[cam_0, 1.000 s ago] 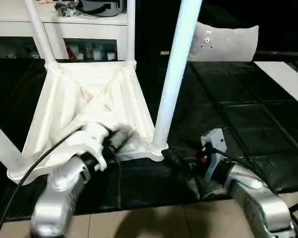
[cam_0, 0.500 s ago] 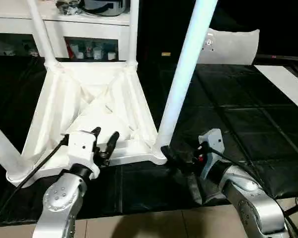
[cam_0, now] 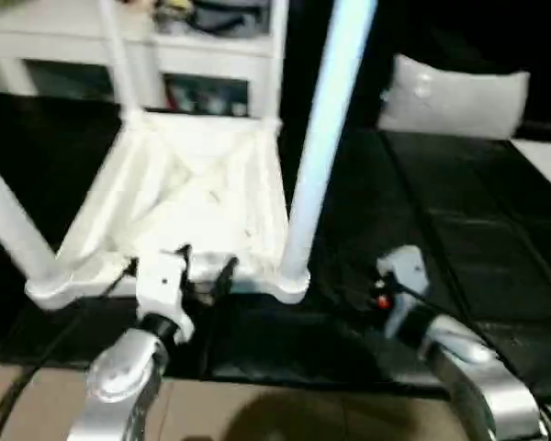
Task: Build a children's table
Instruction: Rotate leg to tighten, then flip table
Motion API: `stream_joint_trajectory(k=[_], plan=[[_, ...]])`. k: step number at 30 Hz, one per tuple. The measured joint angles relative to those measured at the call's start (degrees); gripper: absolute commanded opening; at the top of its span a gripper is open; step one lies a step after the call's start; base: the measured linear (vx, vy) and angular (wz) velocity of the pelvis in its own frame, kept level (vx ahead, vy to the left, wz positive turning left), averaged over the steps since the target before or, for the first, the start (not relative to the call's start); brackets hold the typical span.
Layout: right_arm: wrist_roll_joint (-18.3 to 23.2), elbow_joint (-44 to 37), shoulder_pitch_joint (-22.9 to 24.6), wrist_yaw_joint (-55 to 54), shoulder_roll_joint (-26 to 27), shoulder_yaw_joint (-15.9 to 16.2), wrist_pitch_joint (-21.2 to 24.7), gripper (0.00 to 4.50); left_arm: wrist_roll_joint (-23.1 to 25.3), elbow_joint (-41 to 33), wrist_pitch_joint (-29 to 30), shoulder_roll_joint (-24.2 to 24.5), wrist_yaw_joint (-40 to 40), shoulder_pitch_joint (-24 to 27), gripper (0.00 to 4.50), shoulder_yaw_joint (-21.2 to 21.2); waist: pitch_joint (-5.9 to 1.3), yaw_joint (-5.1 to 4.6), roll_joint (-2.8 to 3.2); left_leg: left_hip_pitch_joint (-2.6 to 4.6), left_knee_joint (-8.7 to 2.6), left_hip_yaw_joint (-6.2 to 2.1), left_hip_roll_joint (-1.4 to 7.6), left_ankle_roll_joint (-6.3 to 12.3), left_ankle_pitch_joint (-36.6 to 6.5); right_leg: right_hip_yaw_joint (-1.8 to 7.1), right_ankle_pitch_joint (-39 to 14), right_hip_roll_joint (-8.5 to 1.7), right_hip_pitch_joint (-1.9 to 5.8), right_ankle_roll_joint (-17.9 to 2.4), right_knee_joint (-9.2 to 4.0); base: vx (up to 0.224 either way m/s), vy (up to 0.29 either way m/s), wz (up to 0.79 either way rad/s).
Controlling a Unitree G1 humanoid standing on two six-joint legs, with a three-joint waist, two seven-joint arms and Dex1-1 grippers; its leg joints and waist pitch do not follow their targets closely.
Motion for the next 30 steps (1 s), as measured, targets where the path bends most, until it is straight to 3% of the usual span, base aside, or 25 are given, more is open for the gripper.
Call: stream_joint_trajectory(k=[1,2,4,5,6,7,8,10,11,13,14,15,17,19,22,23,25,27,30], plan=[[0.15,0.07,-0.02,0.26,-0.28,-0.57,0.3,4.5,-0.15,-0.5,-0.14,0.1,0.02,0.0,4.41,0.18,-0.08,0.95,0.82,0.04,-0.56,0.0,-0.89,0.38,-0.18,-0.13,0.12,0.47,0.0,0.2,-0.1,-0.028,-0.088,-0.12],[0.45,0.07,-0.04,0.83,-0.43,-0.83,0.35,4.5,-0.34,-0.65,-0.71,0.33,-0.07,0.31,4.41,0.51,0.11,1.85,1.26,-0.1,-1.26,-0.28,-0.98,1.06,-0.11,-0.49,0.15,1.14,0.08,0.25,-0.14,-0.028,-0.088,-0.12],[0.82,0.08,-0.1,1.31,-0.28,-0.62,-0.11,4.5,-0.61,-0.63,-1.48,0.95,-0.2,1.42,4.41,0.98,0.15,2.34,2.14,0.08,-1.53,-0.44,0.31,0.62,0.56,-1.19,0.62,1.97,0.77,0.97,-1.42,-0.025,-0.066,-0.05],[1.02,0.07,-0.78,1.96,-0.24,-0.55,-0.51,4.5,-0.66,-0.66,-1.97,1.87,-0.53,2.48,4.41,1.35,0.2,1.98,2.78,0.51,-2.31,-0.11,1.6,0.05,0.99,-1.91,0.82,2.07,1.46,2.32,-2.19,-0.017,-0.052,-0.03],[1.29,0.04,-1.21,2.15,-0.09,-0.55,-0.88,4.5,-0.65,-0.66,-2.23,2.44,-0.7,2.79,4.41,1.7,0.39,1.73,2.81,0.67,-2.32,0.48,2.15,-0.12,1.15,-0.34,0.32,1.76,1.37,3.66,-0.32,0.0,0.0,0.0],[1.44,0.04,-1.33,2.31,0.17,-0.51,-1.29,4.5,-0.62,-0.67,-2.47,3.02,-0.75,2.84,4.41,2.07,0.5,1.9,2.4,0.88,-2.28,1.86,2.25,-0.65,1.09,2.53,-0.21,0.99,0.44,3.18,1.43,0.023,-0.082,0.18],[1.6,0.07,-2.12,2.86,0.13,-0.29,-1.75,4.5,-0.47,-0.71,-2.95,3.13,-0.7,3.02,4.41,2.84,0.48,1.52,0.33,1.34,-2.44,3.31,1.89,-1.01,1.31,3.48,-0.67,0.27,-0.02,-0.39,2.44,0.023,-0.082,0.18],[1.51,1.14,-3.43,3.37,0.11,-0.02,-3.26,4.5,0.52,-0.68,-3.58,3.0,-0.27,4.76,4.41,2.84,0.79,2.16,0.48,1.85,-2.51,2.37,1.32,-0.84,1.3,3.5,-1.03,0.11,0.33,-0.49,2.28,0.008,-0.04,0.03],[1.44,1.85,-4.44,3.35,0.3,0.12,-4.21,4.5,0.81,-0.63,-3.75,3.0,0.16,5.27,4.41,2.93,1.0,2.01,0.92,1.74,-2.5,1.76,1.44,-1.09,1.5,3.05,-1.03,0.11,0.43,-0.49,1.95,0.0,0.0,0.0],[1.06,3.25,-5.24,2.89,1.14,0.52,-4.97,4.5,1.54,-0.63,-4.35,2.81,1.6,5.26,4.41,3.84,1.09,1.48,1.24,1.99,-3.42,1.68,1.84,-1.72,1.91,2.23,-0.84,0.19,0.72,-0.17,0.38,-0.062,0.017,0.02],[0.74,4.47,-6.14,2.71,1.65,1.12,-5.42,4.5,1.77,-0.59,-5.1,2.43,2.94,5.43,4.41,5.0,1.1,1.07,1.42,2.05,-4.1,1.7,2.33,-1.75,1.97,1.49,-0.56,0.29,1.35,0.22,-1.17,-0.071,0.03,0.1],[0.08,5.55,-7.32,2.42,2.22,1.48,-5.8,4.5,2.04,-0.3,-5.94,1.86,4.42,5.46,4.41,6.16,1.1,0.41,1.65,1.9,-4.33,1.7,2.86,-1.74,1.99,0.7,-0.21,0.29,2.06,0.35,-2.3,-0.026,0.056,0.06],[-0.84,7.95,-10.33,1.8,3.79,2.13,-7.17,4.5,2.5,0.52,-8.12,1.36,7.57,5.42,4.41,8.8,1.17,-0.63,1.62,1.75,-4.27,1.86,3.23,-1.62,2.07,0.16,1.09,0.14,2.67,0.2,-3.39,-0.003,0.07,-0.03],[-1.28,9.57,-11.63,1.12,4.35,2.51,-8.34,4.5,2.77,1.27,-9.53,0.74,9.41,5.36,4.41,10.29,1.1,-1.35,1.23,1.93,-4.15,2.48,3.09,-1.56,2.09,0.17,1.61,-0.33,2.77,0.04,-3.32,-0.014,0.028,-0.01],[-1.4,12.43,-13.02,-0.18,5.36,2.51,-9.42,4.5,2.97,1.74,-11.81,-0.81,12.48,5.35,4.41,12.16,1.12,-1.58,0.93,2.32,-4.19,2.57,3.09,-1.53,2.09,0.03,1.65,-0.38,2.89,0.14,-3.97,0.0,0.0,0.0],[-1.79,13.37,-13.49,-0.6,5.82,2.54,-10.18,4.5,3.04,1.92,-12.83,-0.95,13.41,5.24,4.41,13.0,1.04,-1.73,0.86,1.91,-4.21,2.55,3.17,-1.46,2.14,-0.06,1.78,-0.36,3.21,0.34,-4.17,0.0,0.0,0.0],[-2.09,14.59,-13.97,-0.73,6.6,2.57,-10.97,4.5,3.31,2.36,-14.25,-1.25,15.08,4.88,4.41,14.74,0.93,-1.97,0.65,1.84,-4.21,2.58,3.12,-1.22,2.04,0.09,1.92,-0.38,3.09,0.47,-4.17,0.0,0.0,0.0],[-2.38,17.16,-15.52,-1.18,7.58,2.61,-11.81,4.5,4.1,2.42,-16.46,-1.34,17.55,4.66,4.41,17.07,0.71,-1.92,0.3,1.42,-4.21,2.72,2.96,-1.01,1.89,0.39,2.4,-0.42,2.64,0.34,-4.07,0.0,0.0,0.0],[-2.52,19.2,-16.74,-2.95,7.86,2.09,-13.12,4.5,5.28,2.42,-18.02,-1.51,20.52,4.55,4.41,18.73,0.72,-1.58,0.32,1.04,-4.27,2.72,2.96,-1.0,1.88,0.39,2.4,-0.41,2.27,0.31,-4.04,0.0,0.0,0.0]])
